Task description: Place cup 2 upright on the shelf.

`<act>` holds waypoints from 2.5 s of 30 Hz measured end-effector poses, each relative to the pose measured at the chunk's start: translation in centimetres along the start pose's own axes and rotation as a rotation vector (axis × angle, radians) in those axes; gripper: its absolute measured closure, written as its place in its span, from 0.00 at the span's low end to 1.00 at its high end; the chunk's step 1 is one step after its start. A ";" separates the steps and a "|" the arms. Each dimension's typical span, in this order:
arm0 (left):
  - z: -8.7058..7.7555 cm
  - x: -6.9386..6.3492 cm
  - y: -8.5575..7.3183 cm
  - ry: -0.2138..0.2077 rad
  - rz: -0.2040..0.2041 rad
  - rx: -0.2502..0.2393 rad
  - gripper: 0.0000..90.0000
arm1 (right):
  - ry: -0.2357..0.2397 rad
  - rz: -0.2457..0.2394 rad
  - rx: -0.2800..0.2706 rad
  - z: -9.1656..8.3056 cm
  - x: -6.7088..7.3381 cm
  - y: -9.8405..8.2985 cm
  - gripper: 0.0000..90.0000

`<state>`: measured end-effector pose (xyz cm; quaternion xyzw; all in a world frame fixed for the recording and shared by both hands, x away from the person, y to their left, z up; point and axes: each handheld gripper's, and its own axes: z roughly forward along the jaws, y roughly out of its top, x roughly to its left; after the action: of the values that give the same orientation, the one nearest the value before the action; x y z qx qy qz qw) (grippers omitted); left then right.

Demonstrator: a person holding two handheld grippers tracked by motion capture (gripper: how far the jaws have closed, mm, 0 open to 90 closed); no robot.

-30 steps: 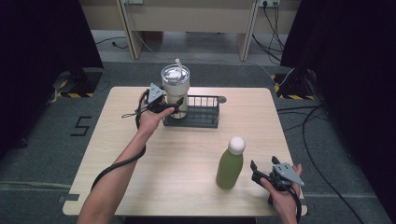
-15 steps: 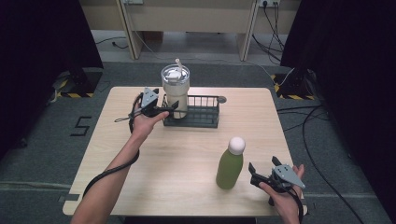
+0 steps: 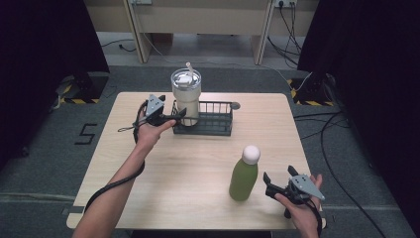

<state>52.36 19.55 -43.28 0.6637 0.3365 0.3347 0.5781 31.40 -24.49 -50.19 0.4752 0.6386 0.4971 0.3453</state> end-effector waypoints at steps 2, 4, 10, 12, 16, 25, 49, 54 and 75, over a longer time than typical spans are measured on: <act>-0.1 0.0 -0.1 -0.003 -0.001 -0.001 0.00 | 0.024 -0.016 -0.004 -0.1 0.2 0.1 0.05; -0.2 -0.1 -0.2 0.000 -0.002 0.000 0.00 | 0.041 -0.023 -0.007 -0.3 0.3 0.2 0.05; -1.4 -0.3 -0.2 0.009 0.005 0.001 0.00 | 0.048 -0.023 -0.026 -1.0 0.4 0.3 0.07; -2.0 -0.1 -0.1 0.011 0.015 0.000 0.00 | 0.053 -0.032 -0.029 -1.4 0.6 0.5 0.07; -3.3 0.1 -0.3 0.019 0.013 -0.002 0.00 | 0.064 -0.043 -0.058 -2.4 1.1 1.1 0.07; -4.9 0.3 -1.2 0.017 0.012 -0.005 0.00 | 0.110 -0.061 -0.093 -4.0 2.4 1.7 0.06; -6.0 -0.1 -1.5 -0.007 0.026 -0.015 0.00 | 0.219 -0.053 -0.138 -4.3 6.7 3.6 0.02; -6.2 -0.1 -1.4 -0.007 0.025 -0.020 0.00 | 0.219 -0.059 -0.142 -3.7 7.2 3.8 0.05; -7.0 -0.2 -1.7 -0.016 0.021 -0.027 0.01 | 0.235 -0.081 -0.116 -0.7 8.8 4.3 0.17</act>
<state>46.27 23.34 -44.24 0.6622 0.3203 0.3399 0.5860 29.11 -16.09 -45.60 0.3666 0.6637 0.5709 0.3148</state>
